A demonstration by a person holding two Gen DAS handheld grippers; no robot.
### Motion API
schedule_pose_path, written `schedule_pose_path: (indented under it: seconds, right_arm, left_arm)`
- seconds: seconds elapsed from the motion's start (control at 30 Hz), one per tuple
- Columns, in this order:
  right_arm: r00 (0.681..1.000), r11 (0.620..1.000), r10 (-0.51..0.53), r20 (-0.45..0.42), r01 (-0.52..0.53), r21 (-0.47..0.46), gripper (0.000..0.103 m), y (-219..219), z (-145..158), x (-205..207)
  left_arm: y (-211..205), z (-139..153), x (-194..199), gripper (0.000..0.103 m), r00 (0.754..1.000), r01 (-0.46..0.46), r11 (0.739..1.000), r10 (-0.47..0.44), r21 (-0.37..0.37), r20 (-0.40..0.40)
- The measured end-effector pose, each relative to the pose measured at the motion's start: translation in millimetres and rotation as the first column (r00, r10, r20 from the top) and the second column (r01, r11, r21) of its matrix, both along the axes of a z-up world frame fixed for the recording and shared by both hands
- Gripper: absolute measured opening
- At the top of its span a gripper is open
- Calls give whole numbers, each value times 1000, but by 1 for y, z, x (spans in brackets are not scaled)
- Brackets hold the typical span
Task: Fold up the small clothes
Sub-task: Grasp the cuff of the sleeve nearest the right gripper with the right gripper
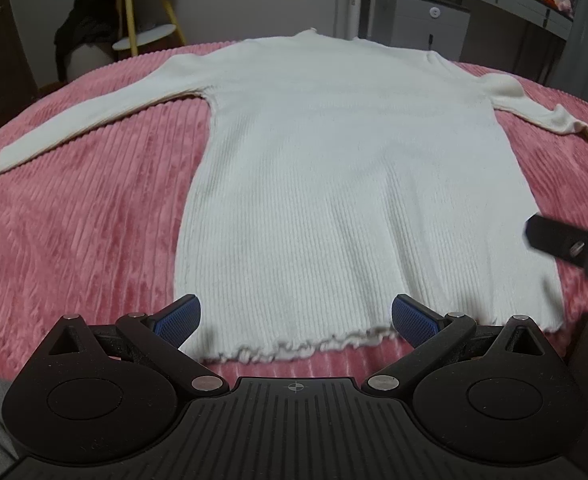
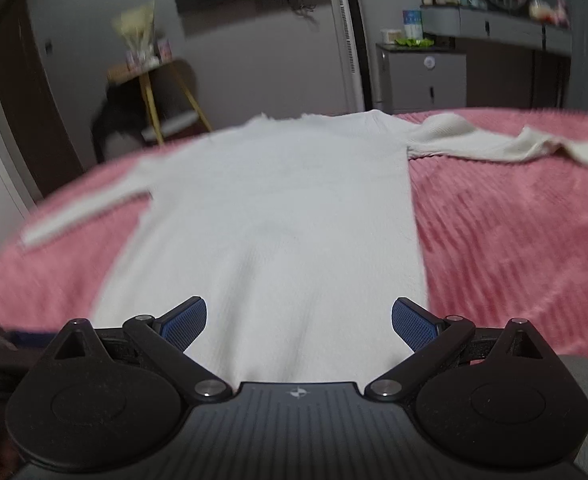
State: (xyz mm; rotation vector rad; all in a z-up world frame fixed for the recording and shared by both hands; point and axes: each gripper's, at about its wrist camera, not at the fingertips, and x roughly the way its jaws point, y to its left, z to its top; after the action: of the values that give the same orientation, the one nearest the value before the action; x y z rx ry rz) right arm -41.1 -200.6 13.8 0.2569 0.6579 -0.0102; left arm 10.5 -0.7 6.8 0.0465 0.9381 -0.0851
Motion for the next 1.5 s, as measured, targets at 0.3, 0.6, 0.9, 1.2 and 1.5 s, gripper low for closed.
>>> schedule_pose_path:
  seconds: [0.3,0.6,0.9,1.2,1.5]
  right_arm:
    - [952,935,-302,45,287,209,99,-137,12,53]
    - [735,610,-674,-65,605,511,43,-341,-39,102]
    - [562,391,-817,-131,706,591,43,-434,-90,147]
    - [556,486,-830,-34,754,442,6,-439,-68,170]
    - [883,944,-330,334,297,145,6,-255,35,214]
  left_arm:
    - [-21,14,99,103,994,-67,998,66,7,85]
    - [-36,-28,183,103,984,-155,986,149,60,94]
    - [-40,-44,195,103,977,-162,980,144,111,155]
    - [-30,-48,200,103,983,-150,987,142,59,115]
    - [-21,-47,197,103,983,-154,988,150,30,103]
